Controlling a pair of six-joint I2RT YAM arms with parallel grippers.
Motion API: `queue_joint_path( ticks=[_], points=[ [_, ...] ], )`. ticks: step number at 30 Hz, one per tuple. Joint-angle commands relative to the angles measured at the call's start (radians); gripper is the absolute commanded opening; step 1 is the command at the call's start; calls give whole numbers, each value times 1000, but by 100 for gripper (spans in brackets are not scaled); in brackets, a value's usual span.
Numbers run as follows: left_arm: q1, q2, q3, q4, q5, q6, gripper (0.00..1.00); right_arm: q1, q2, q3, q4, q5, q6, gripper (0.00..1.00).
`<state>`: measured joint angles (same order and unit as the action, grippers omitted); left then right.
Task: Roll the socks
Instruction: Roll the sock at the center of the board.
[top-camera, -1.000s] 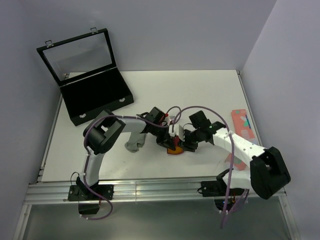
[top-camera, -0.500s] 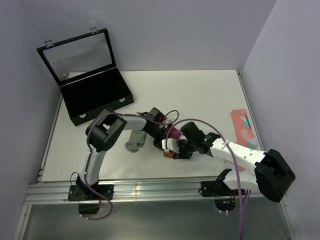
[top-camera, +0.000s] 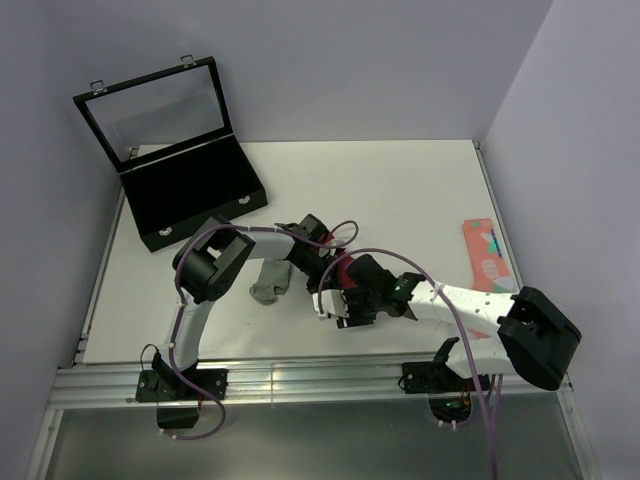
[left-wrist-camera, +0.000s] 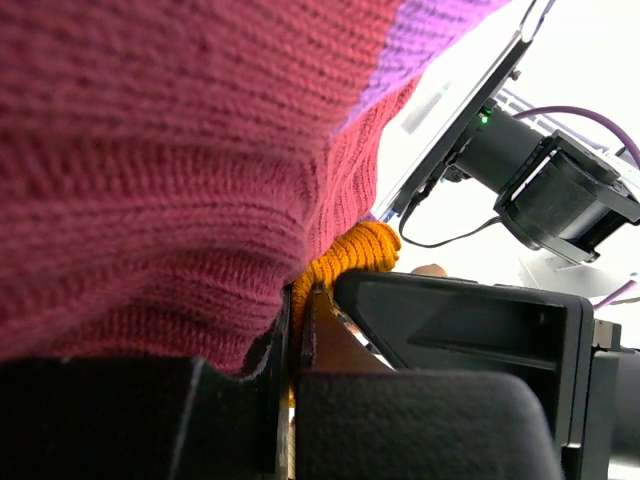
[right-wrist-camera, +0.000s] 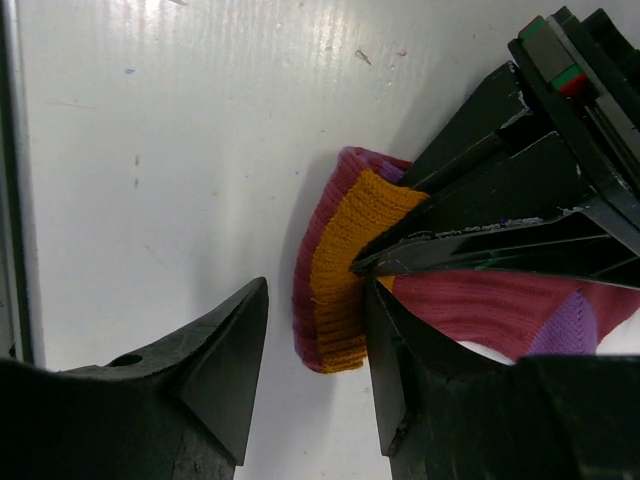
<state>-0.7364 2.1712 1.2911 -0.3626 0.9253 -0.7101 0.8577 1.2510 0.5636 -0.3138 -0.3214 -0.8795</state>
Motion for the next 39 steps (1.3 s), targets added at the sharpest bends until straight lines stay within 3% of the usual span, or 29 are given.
queue_joint_path(
  ticks=[1,14,18,20,26,31,39],
  points=[
    [-1,62,-15,-88,-160,49,0,7,19,-7,53,28,10,50],
    [3,62,-48,-42,-132,32,0,7,61,-39,94,82,27,41],
    [8,45,-65,-13,-117,18,1,4,68,-36,84,82,36,34],
    [9,27,-85,17,-114,3,2,-11,71,-30,71,73,40,24],
    [29,-30,-165,161,-134,-86,11,-129,82,28,-28,-82,25,17],
    [40,-77,-217,284,-167,-166,17,-253,134,102,-123,-177,-15,16],
    [40,-163,-291,457,-264,-232,24,-338,246,218,-298,-295,-82,15]
  ],
)
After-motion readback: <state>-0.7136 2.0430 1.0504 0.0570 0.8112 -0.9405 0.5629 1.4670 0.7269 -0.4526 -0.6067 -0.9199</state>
